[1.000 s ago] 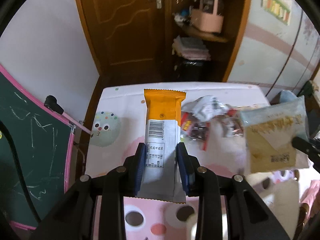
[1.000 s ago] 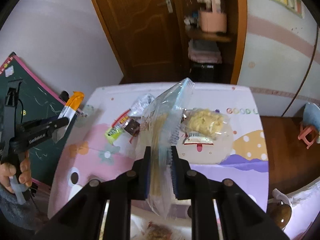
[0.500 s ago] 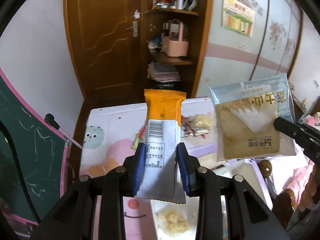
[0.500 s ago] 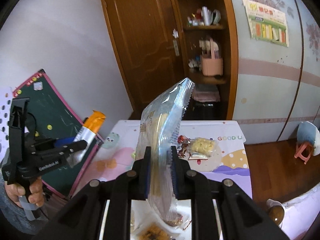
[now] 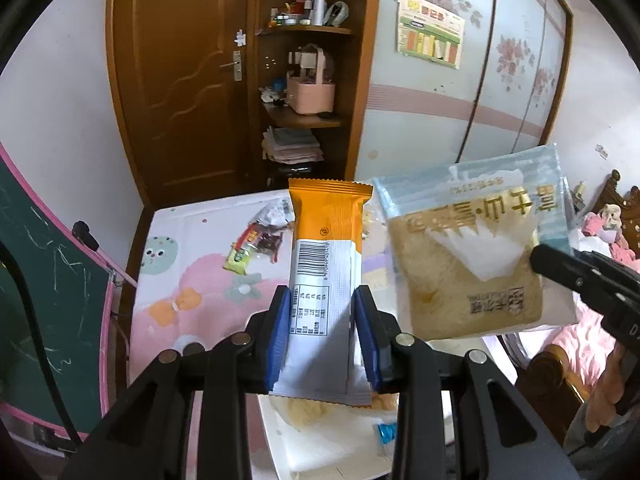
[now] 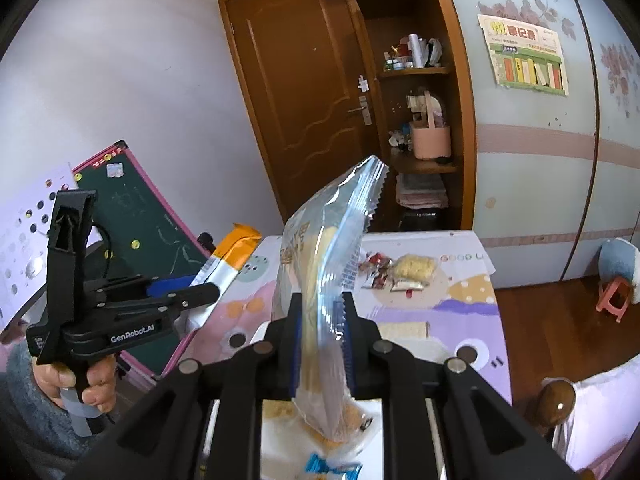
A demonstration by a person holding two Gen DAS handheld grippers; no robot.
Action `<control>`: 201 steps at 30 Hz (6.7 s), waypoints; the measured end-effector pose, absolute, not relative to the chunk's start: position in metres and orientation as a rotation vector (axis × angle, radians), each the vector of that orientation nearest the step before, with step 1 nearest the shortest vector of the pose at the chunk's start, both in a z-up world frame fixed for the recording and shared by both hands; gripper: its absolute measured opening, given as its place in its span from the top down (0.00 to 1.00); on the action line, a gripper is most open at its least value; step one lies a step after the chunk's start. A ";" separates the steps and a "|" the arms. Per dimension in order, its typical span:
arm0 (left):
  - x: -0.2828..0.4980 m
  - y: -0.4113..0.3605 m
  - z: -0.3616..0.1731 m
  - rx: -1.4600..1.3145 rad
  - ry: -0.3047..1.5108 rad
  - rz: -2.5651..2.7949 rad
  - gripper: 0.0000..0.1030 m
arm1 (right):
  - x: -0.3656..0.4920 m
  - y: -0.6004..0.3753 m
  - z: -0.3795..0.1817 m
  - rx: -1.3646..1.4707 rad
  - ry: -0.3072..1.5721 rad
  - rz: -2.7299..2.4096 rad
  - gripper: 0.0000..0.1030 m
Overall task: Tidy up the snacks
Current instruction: 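Carry the bar and cake packet over the white tray and lower them, then open both tools and move them from the tray toward the loose snacks, then grasp the red-labelled dark snack bag with the left tool while the right tool grasps the clear puffed-snack bag, then carry both bags over the white tray and open both tools to release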
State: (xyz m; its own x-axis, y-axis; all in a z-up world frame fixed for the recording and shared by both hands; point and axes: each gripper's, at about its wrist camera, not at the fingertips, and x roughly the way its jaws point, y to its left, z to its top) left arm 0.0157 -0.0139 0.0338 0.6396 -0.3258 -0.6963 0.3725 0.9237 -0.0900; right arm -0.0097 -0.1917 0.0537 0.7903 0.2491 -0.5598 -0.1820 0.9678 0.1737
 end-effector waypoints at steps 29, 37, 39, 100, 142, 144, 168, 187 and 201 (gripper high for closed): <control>0.015 -0.022 -0.130 0.127 1.137 -0.362 0.70 | -0.001 -0.184 -0.107 0.204 1.037 0.272 0.82; 0.011 -0.019 -0.119 0.094 1.090 -0.373 0.18 | -0.001 -0.177 -0.106 0.086 1.056 0.147 0.44; 0.011 -0.019 -0.119 0.095 1.092 -0.365 0.13 | 0.000 -0.177 -0.105 0.076 1.051 0.133 0.42; 0.196 -0.019 0.100 0.333 0.628 -0.227 0.06 | 0.187 -0.254 0.115 0.129 0.738 0.031 0.30; 0.366 -0.069 -0.230 0.381 1.152 -0.255 0.45 | 0.387 -0.275 -0.195 0.212 1.238 -0.068 0.23; 0.361 -0.067 -0.230 0.391 1.145 -0.250 0.49 | 0.382 -0.274 -0.191 0.194 1.227 -0.076 0.25; 0.225 -0.012 -0.031 0.207 0.921 -0.371 0.56 | 0.221 -0.235 -0.018 0.196 0.945 0.161 0.25; 0.071 -0.021 0.052 0.157 0.771 -0.367 0.56 | 0.078 -0.195 0.068 0.079 0.744 0.237 0.25; 0.053 -0.056 -0.043 0.130 0.919 -0.389 0.56 | 0.022 -0.203 -0.009 0.078 0.871 0.183 0.25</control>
State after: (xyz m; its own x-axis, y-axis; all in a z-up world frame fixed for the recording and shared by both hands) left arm 0.0531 -0.0557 -0.0429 0.5425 -0.2712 -0.7951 0.3813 0.9228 -0.0546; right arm 0.0221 -0.2031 -0.0086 0.6298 0.1912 -0.7529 -0.1277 0.9815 0.1424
